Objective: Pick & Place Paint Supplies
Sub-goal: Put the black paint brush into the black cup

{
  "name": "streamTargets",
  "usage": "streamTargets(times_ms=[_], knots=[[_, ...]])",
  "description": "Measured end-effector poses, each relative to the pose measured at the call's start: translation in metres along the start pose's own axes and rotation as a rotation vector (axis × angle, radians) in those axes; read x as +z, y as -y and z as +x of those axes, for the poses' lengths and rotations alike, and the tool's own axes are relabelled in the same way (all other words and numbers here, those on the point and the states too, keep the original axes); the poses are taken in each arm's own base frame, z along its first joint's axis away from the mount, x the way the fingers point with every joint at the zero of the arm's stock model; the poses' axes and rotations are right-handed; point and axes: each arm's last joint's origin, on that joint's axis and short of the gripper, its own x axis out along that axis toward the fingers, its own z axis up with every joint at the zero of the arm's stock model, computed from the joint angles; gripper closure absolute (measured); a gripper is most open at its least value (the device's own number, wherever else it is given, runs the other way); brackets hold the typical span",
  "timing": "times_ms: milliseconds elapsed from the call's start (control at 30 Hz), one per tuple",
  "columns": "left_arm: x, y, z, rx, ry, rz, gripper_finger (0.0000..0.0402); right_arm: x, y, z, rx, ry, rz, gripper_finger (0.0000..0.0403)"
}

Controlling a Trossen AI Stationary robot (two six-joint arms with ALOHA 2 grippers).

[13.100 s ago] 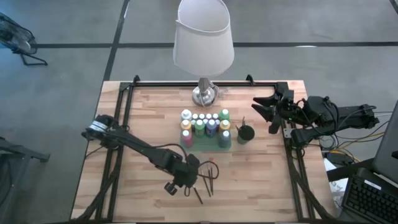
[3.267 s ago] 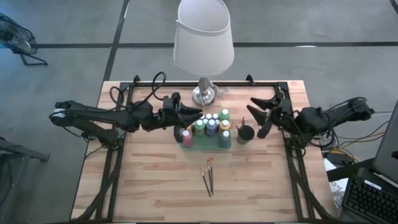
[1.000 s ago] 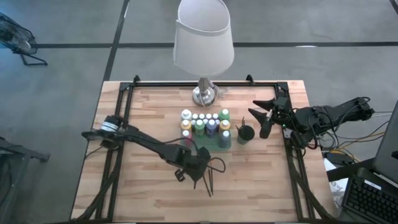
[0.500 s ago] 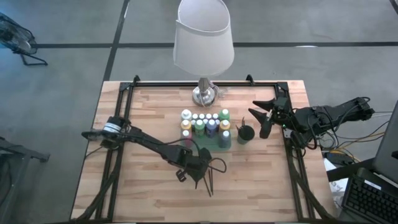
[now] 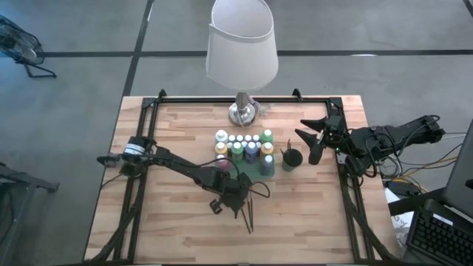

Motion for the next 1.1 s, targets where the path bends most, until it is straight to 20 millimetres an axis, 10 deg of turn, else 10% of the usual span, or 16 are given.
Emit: streamTargets(times_ms=[1100], knots=[[-0.0010, 0.0030, 0.0003, -0.053, 0.011, -0.035, 0.0335, 0.0000, 0.0000, 0.0000, 0.000, 0.000, 0.000, 0.0267]])
